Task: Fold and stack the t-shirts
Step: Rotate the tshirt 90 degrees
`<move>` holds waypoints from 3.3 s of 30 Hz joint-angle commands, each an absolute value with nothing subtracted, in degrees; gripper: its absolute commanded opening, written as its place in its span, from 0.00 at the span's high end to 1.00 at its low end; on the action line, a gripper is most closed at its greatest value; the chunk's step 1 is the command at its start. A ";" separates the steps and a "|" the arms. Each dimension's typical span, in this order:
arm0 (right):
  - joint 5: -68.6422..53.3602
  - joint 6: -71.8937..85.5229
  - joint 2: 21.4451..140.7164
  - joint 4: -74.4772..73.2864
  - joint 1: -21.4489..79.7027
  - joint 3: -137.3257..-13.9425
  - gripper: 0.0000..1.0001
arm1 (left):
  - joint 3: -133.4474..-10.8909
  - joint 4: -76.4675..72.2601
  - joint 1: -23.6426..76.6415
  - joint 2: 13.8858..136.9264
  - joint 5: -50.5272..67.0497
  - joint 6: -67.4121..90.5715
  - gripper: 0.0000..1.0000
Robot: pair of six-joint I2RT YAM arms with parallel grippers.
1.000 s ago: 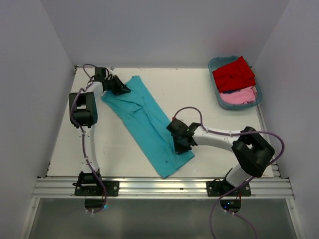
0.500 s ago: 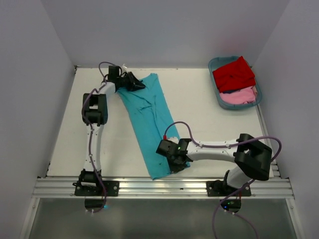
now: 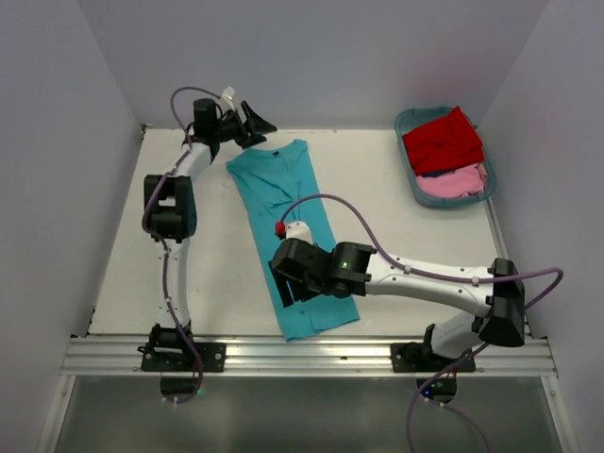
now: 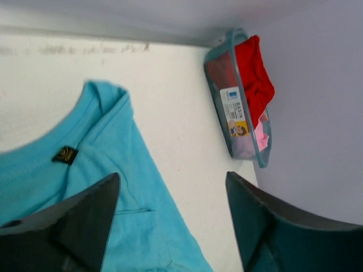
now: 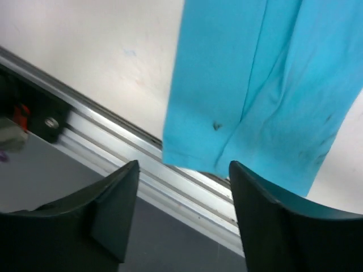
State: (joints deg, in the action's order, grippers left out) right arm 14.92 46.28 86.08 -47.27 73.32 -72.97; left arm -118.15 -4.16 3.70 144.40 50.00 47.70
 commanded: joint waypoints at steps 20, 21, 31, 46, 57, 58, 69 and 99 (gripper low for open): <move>-1.04 21.09 130.69 -47.03 32.09 -137.37 0.67 | -62.68 11.86 -0.53 67.44 31.20 30.33 0.07; -2.71 22.14 131.48 -45.98 30.69 -137.11 0.67 | -60.40 12.47 -0.53 65.85 31.46 30.06 0.07; -17.40 26.63 144.22 -39.55 25.75 -142.37 0.47 | -47.64 17.22 1.14 51.51 31.55 30.59 0.06; -21.45 30.06 150.12 -34.72 25.22 -138.96 0.58 | -45.97 19.60 1.23 50.54 30.76 28.83 0.06; -19.43 29.97 149.94 -34.63 25.22 -137.37 0.68 | -45.70 19.86 1.23 51.15 30.41 28.39 0.06; -19.34 29.80 149.85 -34.54 25.22 -136.76 0.70 | -45.70 20.04 1.23 51.15 30.32 28.39 0.06; -15.65 26.28 146.25 -36.03 25.22 -134.21 0.66 | -45.61 19.95 1.23 51.24 30.50 28.39 0.07; -14.76 25.66 146.69 -35.42 25.22 -132.19 0.72 | -44.65 19.60 1.23 51.94 29.71 28.13 0.07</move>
